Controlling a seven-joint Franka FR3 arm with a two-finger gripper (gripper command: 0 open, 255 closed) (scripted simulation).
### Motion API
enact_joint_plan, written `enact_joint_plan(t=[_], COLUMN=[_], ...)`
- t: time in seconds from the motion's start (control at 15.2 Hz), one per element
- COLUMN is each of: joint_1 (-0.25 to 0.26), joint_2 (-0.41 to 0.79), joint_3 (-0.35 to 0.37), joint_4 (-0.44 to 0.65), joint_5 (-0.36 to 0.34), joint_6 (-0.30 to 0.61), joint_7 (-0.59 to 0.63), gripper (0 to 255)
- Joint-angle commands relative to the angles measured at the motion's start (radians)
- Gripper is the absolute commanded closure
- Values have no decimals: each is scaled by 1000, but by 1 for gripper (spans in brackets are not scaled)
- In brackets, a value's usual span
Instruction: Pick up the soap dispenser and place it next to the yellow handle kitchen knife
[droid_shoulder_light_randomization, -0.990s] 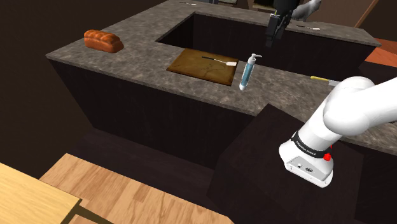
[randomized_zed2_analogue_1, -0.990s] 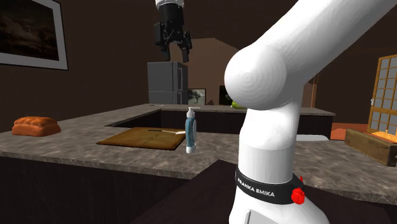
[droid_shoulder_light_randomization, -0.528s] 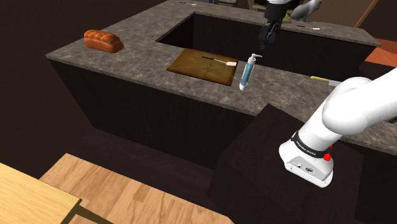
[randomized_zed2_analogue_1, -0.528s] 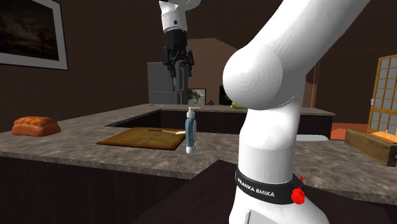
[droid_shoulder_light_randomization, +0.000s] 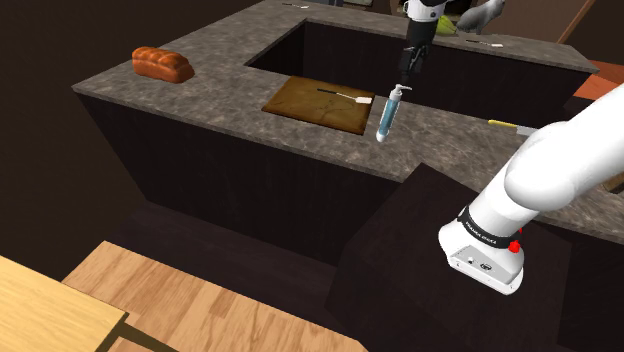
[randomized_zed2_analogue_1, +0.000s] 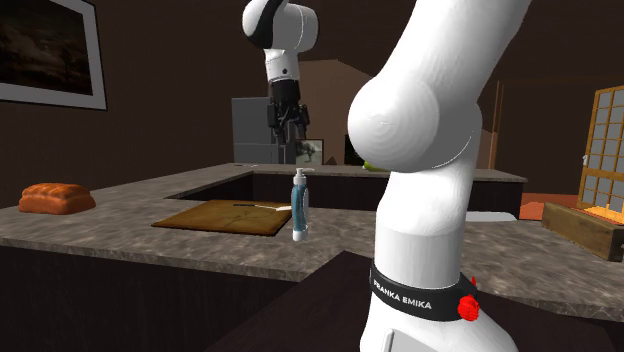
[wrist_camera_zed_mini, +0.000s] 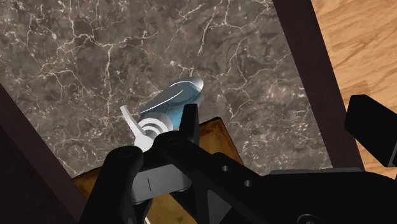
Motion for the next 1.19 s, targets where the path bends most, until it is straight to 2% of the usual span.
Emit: enact_joint_plan(t=[0.0,0.66,1.12], joint_1=[-6,-70,-82], joint_2=[75,458,498], joint_3=[-27,-111,-109], joint_4=[31,266,215], joint_5=[9,134,148], joint_6=[44,172,262], joint_7=[-34,-230,-241], gripper=[0,0,0])
